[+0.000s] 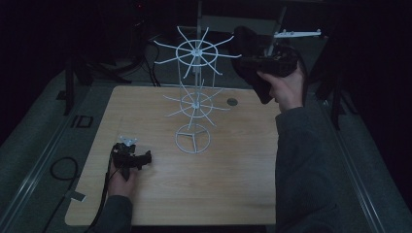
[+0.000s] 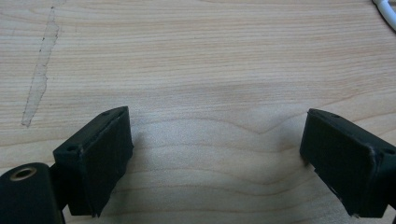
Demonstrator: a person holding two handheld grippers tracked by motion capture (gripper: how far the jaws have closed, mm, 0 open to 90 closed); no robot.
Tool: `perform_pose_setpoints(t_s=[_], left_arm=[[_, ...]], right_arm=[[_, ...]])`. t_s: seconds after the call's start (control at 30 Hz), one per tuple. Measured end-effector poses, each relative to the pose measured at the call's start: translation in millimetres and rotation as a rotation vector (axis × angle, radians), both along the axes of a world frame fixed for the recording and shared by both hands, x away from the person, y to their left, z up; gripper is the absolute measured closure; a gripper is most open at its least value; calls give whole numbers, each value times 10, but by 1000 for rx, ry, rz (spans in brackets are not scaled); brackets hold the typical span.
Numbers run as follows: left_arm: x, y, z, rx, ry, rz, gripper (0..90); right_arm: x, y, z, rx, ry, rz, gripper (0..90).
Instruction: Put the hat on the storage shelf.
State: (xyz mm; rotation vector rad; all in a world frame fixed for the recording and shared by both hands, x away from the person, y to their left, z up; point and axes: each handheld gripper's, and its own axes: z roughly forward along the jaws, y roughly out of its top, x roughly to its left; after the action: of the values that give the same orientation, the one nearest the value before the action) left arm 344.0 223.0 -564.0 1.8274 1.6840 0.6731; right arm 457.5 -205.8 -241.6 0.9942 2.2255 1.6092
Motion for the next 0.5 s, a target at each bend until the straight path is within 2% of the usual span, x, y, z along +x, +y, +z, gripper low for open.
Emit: perform_pose_setpoints(t_s=[0.5], left_arm=[[-1,0,1,1,3,-1,102]], right_arm=[[-42,13,219,23,-37,9,770]])
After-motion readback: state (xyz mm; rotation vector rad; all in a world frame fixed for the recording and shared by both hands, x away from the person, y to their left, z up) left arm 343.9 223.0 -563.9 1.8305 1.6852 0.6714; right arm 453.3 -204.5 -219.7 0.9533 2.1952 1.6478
